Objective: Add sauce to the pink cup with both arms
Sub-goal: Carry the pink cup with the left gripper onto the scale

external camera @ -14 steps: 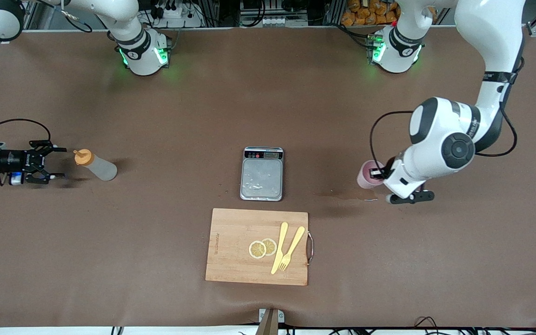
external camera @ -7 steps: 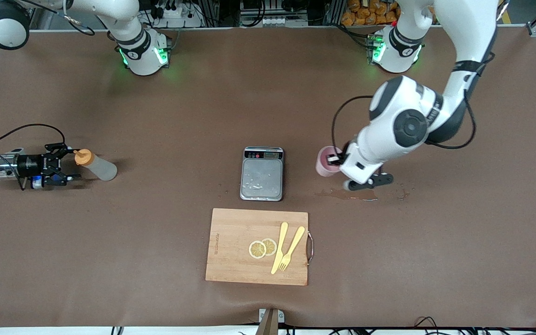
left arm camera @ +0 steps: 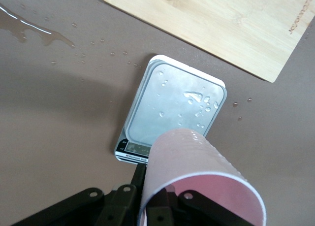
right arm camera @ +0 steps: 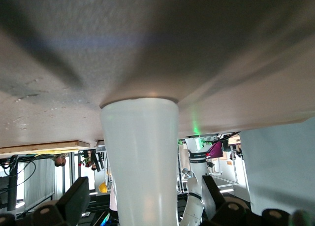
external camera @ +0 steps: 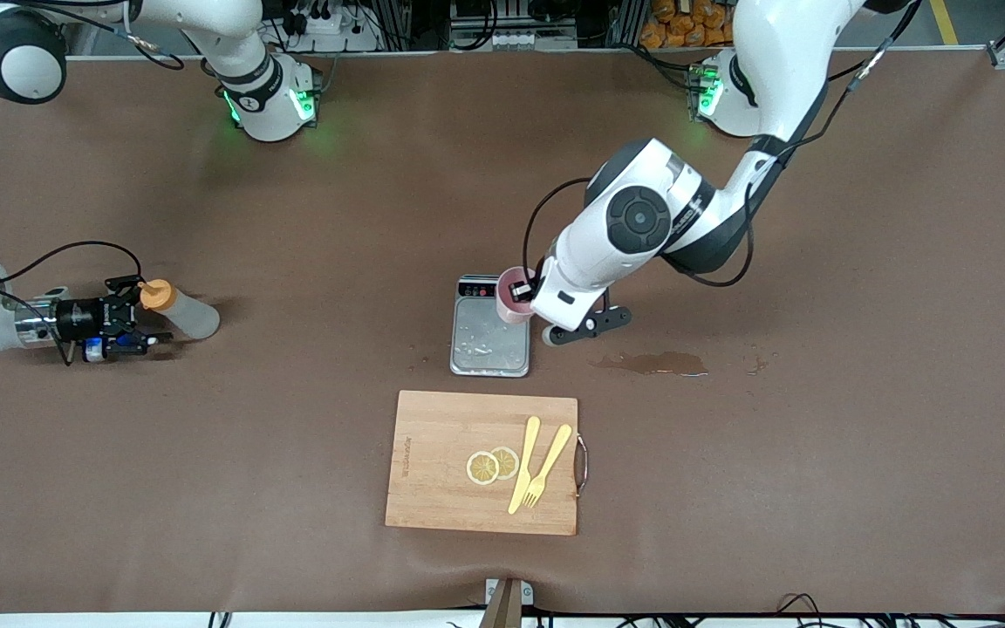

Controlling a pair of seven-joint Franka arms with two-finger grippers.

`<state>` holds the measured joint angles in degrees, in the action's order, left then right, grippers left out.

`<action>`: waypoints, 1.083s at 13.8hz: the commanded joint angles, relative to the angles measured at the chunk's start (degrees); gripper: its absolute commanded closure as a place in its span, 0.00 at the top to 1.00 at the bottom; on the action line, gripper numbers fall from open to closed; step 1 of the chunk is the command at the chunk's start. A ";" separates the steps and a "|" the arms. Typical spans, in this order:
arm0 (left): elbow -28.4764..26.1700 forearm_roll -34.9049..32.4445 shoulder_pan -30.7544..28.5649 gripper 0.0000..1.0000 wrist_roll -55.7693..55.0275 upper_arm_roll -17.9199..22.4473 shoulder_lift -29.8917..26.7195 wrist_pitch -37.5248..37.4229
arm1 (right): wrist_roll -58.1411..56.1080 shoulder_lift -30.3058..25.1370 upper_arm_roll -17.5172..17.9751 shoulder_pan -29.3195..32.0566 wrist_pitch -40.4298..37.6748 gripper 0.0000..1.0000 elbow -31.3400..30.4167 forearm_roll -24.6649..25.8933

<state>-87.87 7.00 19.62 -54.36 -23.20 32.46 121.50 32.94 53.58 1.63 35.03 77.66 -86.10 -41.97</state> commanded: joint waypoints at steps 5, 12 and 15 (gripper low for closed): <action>3.75 -1.72 13.93 0.00 -8.39 10.79 7.26 10.16 | 0.28 0.83 -0.23 -1.28 0.03 1.00 0.67 -1.27; 3.93 -4.00 15.36 0.00 -8.48 13.10 11.22 17.72 | 0.54 0.83 -0.23 -1.28 -0.14 0.35 0.67 -1.27; 3.67 -4.54 15.01 0.15 -8.39 12.92 10.52 17.55 | 0.80 0.74 -0.23 -1.54 -0.23 0.35 0.76 -1.27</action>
<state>-85.45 3.93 34.55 -61.84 -10.40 42.99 139.16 32.94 53.93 1.45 33.68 77.84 -86.02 -42.38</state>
